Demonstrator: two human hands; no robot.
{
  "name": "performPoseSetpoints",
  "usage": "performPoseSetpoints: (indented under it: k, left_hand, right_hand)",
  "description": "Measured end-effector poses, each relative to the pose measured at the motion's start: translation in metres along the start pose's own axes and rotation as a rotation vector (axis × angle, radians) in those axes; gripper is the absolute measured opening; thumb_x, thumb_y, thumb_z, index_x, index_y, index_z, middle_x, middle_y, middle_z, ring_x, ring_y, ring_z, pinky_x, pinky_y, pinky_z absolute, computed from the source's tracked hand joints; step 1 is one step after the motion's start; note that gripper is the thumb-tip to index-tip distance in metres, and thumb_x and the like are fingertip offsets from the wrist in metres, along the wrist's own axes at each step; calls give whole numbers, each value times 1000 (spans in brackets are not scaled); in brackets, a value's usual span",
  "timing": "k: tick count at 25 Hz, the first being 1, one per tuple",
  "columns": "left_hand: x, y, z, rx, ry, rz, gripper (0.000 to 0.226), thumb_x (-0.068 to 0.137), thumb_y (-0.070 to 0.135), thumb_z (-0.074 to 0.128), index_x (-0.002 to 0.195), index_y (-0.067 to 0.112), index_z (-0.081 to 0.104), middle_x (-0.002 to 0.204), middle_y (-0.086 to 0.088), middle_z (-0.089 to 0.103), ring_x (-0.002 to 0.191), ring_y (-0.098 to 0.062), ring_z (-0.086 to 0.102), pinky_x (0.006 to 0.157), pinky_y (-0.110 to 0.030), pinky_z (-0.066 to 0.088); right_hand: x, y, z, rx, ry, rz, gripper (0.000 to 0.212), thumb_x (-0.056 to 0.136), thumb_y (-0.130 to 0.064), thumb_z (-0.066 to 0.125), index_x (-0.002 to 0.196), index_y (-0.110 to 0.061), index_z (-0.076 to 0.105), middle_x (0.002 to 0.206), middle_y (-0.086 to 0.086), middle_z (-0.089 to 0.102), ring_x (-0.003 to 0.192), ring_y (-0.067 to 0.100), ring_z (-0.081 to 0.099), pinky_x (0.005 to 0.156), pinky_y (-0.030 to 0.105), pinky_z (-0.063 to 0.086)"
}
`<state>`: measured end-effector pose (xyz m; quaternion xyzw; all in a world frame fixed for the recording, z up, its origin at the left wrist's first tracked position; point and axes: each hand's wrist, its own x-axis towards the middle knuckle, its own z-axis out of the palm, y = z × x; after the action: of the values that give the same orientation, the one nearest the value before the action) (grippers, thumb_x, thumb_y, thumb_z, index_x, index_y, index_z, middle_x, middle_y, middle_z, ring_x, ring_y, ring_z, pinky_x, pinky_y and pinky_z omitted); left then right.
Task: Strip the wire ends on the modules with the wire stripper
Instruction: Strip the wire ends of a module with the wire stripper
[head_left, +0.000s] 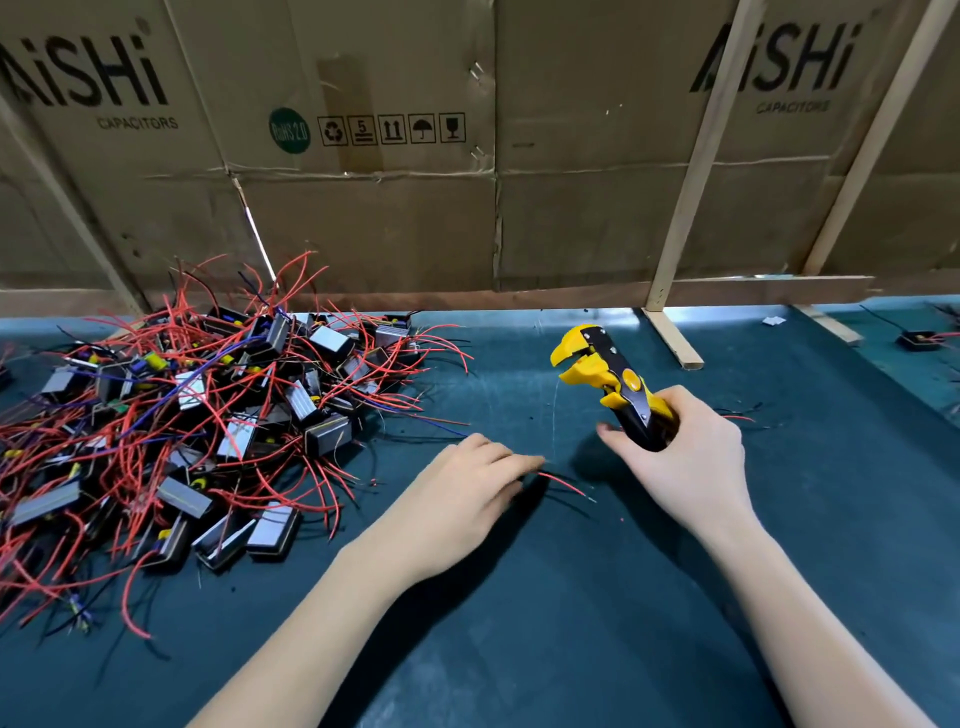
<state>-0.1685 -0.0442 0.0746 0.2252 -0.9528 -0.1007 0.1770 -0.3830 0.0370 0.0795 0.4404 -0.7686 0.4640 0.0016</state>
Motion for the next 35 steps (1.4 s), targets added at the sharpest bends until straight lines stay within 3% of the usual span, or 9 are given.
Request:
performPoseSetpoints:
  k: [3, 6, 9, 12, 15, 18, 22, 27, 35]
  left_hand:
    - [-7, -8, -10, -81, 39, -69, 28, 100, 24, 53, 125, 21, 64, 102, 1, 61, 101, -17, 48, 91, -26, 38]
    - [-21, -21, -23, -235, -24, -235, 32, 93, 40, 61, 122, 26, 66, 103, 6, 62, 99, -9, 55, 88, -19, 40]
    - [-20, -27, -23, -277, 69, -337, 26, 98, 35, 54, 112, 22, 71, 102, 3, 67, 101, -13, 58, 92, -27, 41]
    - [-10, -18, -17, -323, 78, -309, 24, 100, 28, 53, 111, 21, 73, 106, 8, 71, 102, -4, 57, 95, -23, 40]
    - [-1, -10, -12, -396, 53, -242, 14, 94, 24, 65, 96, 21, 78, 88, 10, 75, 85, 2, 60, 78, -12, 40]
    - [-2, -9, -11, -477, 52, -245, 12, 92, 19, 67, 84, 17, 75, 79, 7, 73, 72, -4, 62, 71, -20, 45]
    - [-10, -15, -16, -719, 120, -352, 13, 96, 6, 54, 86, 10, 60, 61, 6, 59, 58, -7, 51, 62, -20, 40]
    - [-14, -9, -11, -696, 139, -356, 12, 99, 17, 54, 87, 20, 57, 58, 1, 64, 57, -23, 54, 65, -38, 47]
    - [-13, -4, -5, -799, 199, -408, 11, 100, 12, 51, 90, 8, 55, 65, -6, 73, 55, -14, 53, 59, -20, 45]
  right_hand:
    - [0, 2, 1, -67, 8, -43, 36, 68, -45, 81, 77, -24, 52, 71, -10, 60, 72, 12, 57, 61, 28, 42]
    - [0, 2, 1, -208, 28, -124, 40, 70, -46, 78, 83, -17, 55, 78, -2, 61, 77, 25, 58, 73, 40, 46]
    - [-1, 3, 1, -368, 56, -213, 42, 72, -45, 77, 87, -12, 56, 78, 2, 58, 77, 31, 56, 73, 41, 41]
    - [-1, 4, 1, -455, 50, -250, 43, 72, -45, 77, 89, -11, 57, 80, 3, 58, 77, 31, 55, 71, 40, 37]
    - [-1, 6, 3, -474, 41, -258, 43, 72, -45, 76, 90, -10, 58, 79, 3, 57, 77, 31, 54, 71, 40, 38]
    - [-1, 8, 4, -486, 55, -279, 42, 71, -42, 77, 88, -10, 57, 77, 3, 56, 75, 32, 54, 70, 40, 38]
    - [-3, 10, 7, -534, 65, -330, 41, 68, -38, 79, 83, -8, 55, 73, 5, 54, 70, 34, 52, 66, 40, 36]
    - [-11, 2, 19, -526, 66, -423, 42, 65, -38, 81, 81, -8, 55, 72, 5, 54, 68, 33, 52, 65, 39, 36]
    - [-15, -2, 25, -499, 93, -468, 43, 63, -38, 80, 83, -8, 57, 74, 3, 55, 70, 32, 53, 65, 39, 38]
